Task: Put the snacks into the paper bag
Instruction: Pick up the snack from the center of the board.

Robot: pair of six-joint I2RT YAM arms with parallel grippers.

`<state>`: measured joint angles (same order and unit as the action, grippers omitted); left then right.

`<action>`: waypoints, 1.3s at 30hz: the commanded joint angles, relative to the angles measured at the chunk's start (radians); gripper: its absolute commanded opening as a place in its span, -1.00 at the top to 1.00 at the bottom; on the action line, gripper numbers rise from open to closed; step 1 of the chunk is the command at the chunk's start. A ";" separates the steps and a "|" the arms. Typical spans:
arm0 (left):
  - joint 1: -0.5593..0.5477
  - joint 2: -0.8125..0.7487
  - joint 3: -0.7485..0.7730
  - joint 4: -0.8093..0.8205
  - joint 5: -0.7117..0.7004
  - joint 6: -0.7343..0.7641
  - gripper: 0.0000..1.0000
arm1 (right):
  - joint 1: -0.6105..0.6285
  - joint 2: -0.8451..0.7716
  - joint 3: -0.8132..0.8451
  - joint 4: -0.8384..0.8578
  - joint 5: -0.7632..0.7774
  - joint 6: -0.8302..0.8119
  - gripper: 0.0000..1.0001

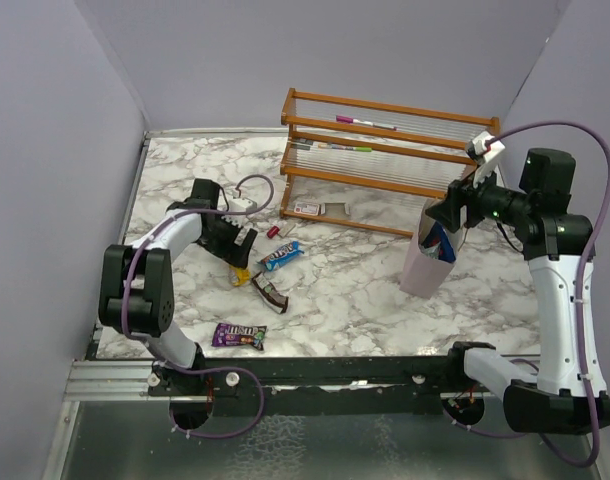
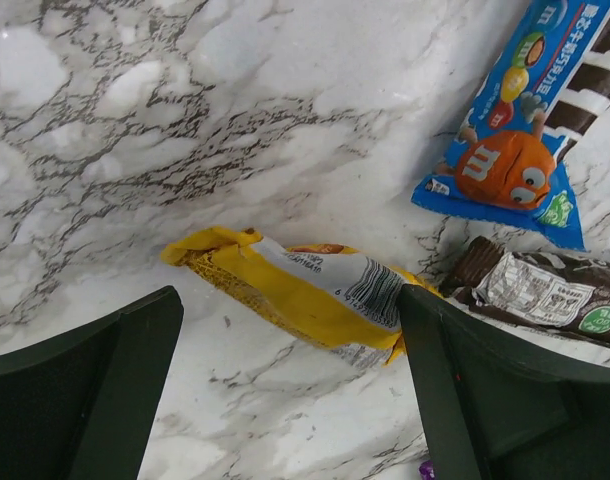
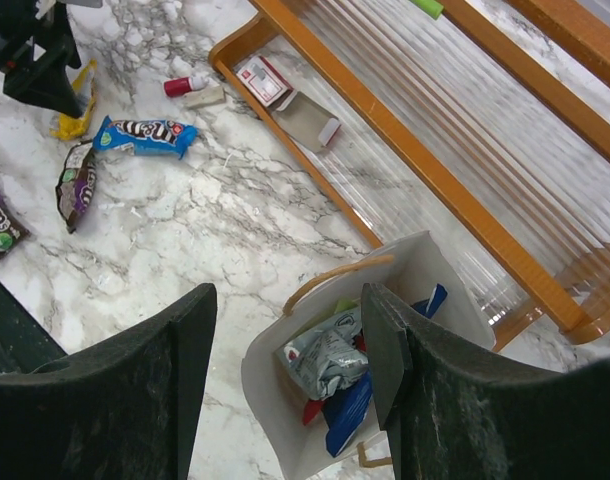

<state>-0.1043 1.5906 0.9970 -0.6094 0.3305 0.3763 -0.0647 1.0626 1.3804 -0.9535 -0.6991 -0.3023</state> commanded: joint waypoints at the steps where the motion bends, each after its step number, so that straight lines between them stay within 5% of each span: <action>1: 0.002 0.067 0.067 -0.036 0.097 -0.013 -0.82 | 0.005 -0.031 -0.029 0.040 0.001 -0.019 -0.20; 19: -0.092 0.113 0.183 -0.078 0.173 0.054 -0.57 | 0.005 -0.023 -0.071 0.063 0.001 -0.009 -0.20; 26: -0.092 -0.039 0.095 -0.040 0.012 0.091 -0.62 | 0.005 -0.014 -0.079 0.071 -0.006 -0.006 -0.20; 39: -0.092 -0.018 -0.041 -0.046 -0.092 0.118 -0.65 | 0.005 -0.020 -0.087 0.083 -0.015 0.001 -0.20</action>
<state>-0.1978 1.5513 0.9771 -0.6712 0.2951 0.4709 -0.0647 1.0527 1.3067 -0.9096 -0.6987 -0.3103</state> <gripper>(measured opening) 0.836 0.600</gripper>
